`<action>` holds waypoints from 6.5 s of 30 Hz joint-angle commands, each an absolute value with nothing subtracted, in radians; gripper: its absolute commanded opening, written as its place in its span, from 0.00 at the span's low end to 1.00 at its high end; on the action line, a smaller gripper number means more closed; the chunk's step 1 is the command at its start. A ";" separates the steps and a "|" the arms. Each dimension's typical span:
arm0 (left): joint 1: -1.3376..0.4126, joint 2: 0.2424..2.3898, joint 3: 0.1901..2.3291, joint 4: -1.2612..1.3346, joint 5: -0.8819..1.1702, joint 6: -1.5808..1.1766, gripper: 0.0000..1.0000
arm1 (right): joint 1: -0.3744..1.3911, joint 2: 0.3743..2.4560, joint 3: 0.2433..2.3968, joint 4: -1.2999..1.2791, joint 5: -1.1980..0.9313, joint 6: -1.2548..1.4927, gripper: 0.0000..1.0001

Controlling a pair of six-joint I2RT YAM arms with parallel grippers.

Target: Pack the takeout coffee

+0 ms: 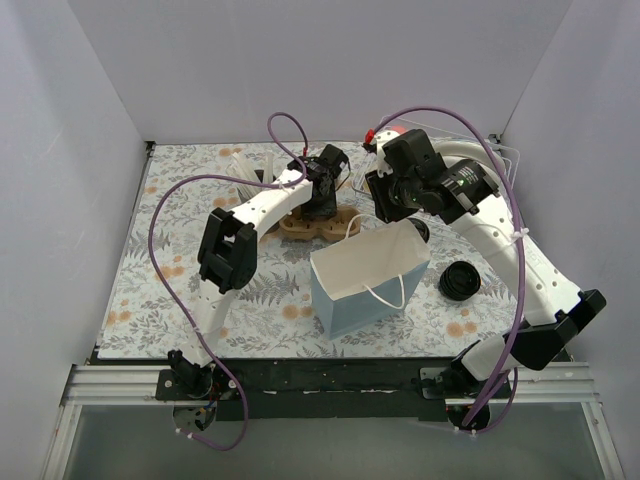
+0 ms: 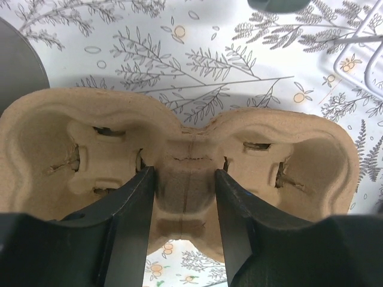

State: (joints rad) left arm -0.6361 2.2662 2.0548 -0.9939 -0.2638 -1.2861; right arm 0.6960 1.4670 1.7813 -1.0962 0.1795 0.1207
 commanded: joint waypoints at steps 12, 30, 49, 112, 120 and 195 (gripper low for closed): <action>-0.627 2.214 2.078 -1.005 -0.265 -1.232 0.29 | 0.699 1.506 1.853 -1.083 0.170 0.129 0.39; -0.627 2.223 2.137 -1.011 -0.239 -1.238 0.34 | 0.699 1.494 1.835 -1.080 0.172 0.120 0.39; -0.627 2.223 2.148 -1.005 -0.210 -1.230 0.41 | 0.701 1.502 1.836 -1.075 0.163 0.133 0.39; -0.603 2.086 2.049 -0.971 -0.106 -1.151 0.37 | 0.704 1.479 1.844 -1.066 0.169 0.182 0.39; -0.575 2.052 2.063 -0.945 -0.095 -1.143 0.43 | 0.704 1.460 1.844 -1.057 0.179 0.238 0.38; -0.549 1.764 2.244 -1.200 0.176 -1.428 0.35 | 0.701 1.404 1.836 -0.712 0.192 0.348 0.52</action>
